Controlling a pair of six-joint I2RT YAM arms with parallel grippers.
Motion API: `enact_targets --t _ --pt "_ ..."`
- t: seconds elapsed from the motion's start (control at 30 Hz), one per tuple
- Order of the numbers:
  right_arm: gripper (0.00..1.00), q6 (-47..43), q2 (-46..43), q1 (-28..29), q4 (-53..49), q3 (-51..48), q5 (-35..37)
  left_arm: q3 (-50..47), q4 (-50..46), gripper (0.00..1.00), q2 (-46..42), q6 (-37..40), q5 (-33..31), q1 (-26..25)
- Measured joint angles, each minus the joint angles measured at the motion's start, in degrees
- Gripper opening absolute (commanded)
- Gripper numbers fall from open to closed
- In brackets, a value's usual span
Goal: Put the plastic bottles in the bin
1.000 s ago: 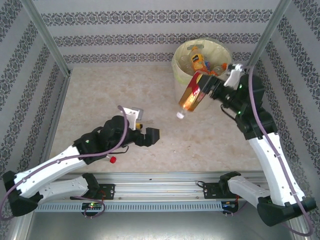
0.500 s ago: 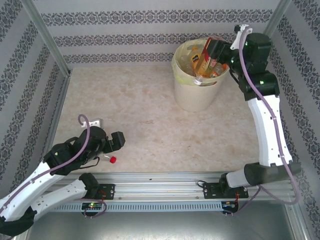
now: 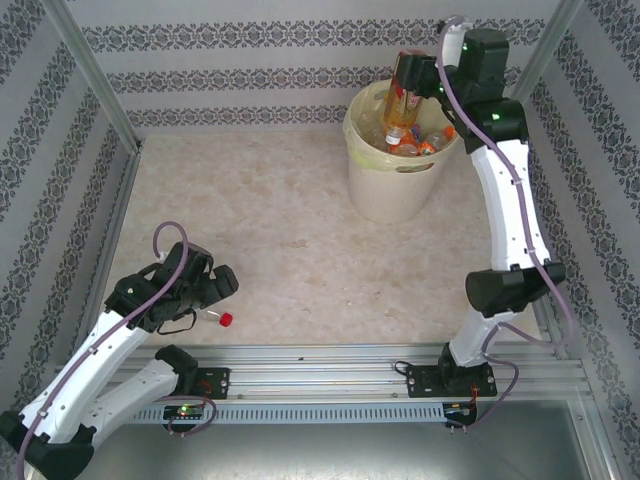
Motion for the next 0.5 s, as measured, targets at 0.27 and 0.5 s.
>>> enact_targets --t 0.27,0.5 --pt "0.68 -3.45 9.6 3.37 -6.56 9.6 -0.07 -3.37 0.46 1.0 0.81 2.32 4.39 6.45" --pt "0.92 -4.09 11.56 4.46 -9.51 9.7 0.5 -6.32 2.03 1.0 1.11 4.24 7.48 11.52"
